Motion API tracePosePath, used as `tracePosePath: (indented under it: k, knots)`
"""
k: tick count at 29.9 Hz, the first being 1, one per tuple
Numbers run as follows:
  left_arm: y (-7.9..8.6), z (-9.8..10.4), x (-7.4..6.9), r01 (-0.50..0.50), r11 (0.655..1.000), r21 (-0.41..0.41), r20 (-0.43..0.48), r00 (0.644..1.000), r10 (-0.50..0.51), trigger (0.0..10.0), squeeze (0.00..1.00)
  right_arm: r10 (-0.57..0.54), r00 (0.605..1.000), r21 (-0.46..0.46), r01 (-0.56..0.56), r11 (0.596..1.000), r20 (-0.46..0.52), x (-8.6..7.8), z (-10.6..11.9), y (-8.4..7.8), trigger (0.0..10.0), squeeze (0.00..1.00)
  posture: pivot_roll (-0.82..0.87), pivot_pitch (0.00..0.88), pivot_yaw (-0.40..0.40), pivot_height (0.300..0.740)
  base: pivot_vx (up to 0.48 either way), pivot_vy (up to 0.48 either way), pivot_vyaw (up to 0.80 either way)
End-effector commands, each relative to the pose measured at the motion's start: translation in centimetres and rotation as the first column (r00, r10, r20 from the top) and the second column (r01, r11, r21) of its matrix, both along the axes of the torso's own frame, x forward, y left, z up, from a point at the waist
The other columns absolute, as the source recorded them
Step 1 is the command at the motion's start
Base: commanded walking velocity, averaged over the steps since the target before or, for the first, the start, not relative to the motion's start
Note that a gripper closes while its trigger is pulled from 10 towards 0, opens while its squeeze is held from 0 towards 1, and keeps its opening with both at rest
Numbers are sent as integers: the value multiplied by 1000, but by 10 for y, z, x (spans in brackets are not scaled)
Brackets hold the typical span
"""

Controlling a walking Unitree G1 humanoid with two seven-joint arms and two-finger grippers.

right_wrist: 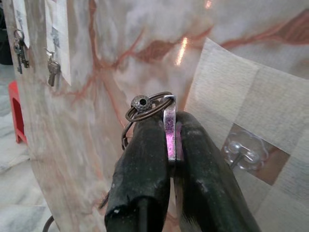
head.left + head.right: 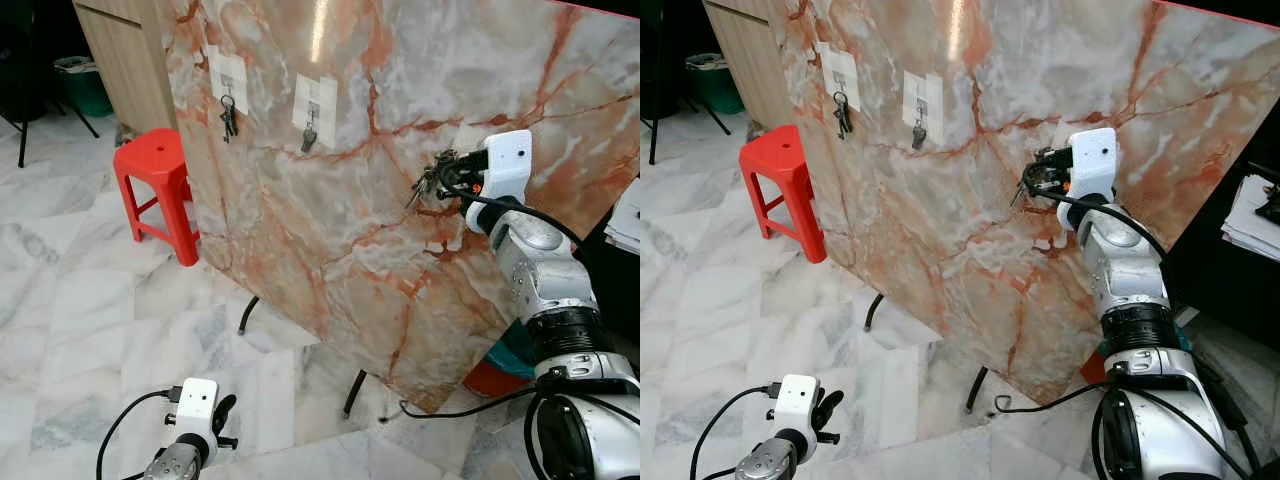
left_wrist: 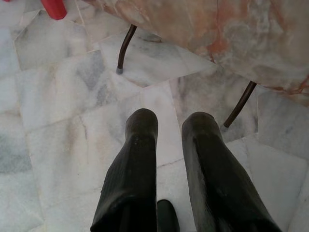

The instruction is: Hang keys on a hook

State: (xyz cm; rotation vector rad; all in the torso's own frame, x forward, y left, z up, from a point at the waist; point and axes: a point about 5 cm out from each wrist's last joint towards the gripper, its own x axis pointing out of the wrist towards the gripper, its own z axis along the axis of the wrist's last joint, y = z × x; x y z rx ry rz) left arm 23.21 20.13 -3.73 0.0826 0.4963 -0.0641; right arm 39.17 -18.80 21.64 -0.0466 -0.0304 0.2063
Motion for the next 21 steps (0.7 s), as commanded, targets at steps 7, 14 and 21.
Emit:
tracePosePath:
  k: [7,14,21]
  knots:
    - [0,-1,-2,3,1000,3,-3,1000,-3,10000,0,-85,996,19,85,996,17,-6,3,-21,10000,0,55,49,-66,740,0,0,0]
    - [0,-1,-2,5,1000,4,-3,1000,-5,10000,0,-128,991,26,129,991,-22,-9,-5,-29,10000,0,53,50,-64,740,0,0,0]
    - [0,-1,-2,5,1000,5,-2,1000,-5,10000,0,-151,988,45,151,987,-2,-9,-1,-33,10000,0,55,51,-65,740,0,0,0]
